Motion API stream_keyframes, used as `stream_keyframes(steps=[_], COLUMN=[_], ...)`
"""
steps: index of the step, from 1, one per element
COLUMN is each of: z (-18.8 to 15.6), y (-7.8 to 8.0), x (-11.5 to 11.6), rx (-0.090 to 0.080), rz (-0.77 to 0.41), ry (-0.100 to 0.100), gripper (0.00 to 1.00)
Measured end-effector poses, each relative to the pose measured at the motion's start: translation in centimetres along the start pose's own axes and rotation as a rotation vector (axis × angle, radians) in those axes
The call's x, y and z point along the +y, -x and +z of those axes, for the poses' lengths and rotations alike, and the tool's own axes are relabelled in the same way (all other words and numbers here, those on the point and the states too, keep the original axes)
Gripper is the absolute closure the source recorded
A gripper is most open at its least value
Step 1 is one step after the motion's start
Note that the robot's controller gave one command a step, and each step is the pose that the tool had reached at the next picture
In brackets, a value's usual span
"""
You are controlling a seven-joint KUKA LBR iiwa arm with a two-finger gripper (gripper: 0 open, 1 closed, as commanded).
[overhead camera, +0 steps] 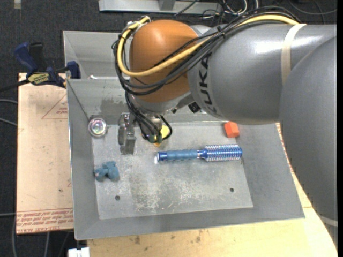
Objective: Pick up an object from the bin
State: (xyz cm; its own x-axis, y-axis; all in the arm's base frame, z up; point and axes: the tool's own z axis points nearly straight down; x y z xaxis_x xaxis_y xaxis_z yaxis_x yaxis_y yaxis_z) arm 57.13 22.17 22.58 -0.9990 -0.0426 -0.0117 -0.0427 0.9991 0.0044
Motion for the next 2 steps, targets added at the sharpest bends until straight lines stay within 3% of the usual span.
stream_keyframes(steps=[1, 2], z=[0.5, 13.7], y=[-0.2, -3.0], x=[-0.1, -0.8], rx=[0.009, 0.020], rz=[0.001, 0.015], ry=[-0.002, -0.005], gripper=[0.00, 0.00])
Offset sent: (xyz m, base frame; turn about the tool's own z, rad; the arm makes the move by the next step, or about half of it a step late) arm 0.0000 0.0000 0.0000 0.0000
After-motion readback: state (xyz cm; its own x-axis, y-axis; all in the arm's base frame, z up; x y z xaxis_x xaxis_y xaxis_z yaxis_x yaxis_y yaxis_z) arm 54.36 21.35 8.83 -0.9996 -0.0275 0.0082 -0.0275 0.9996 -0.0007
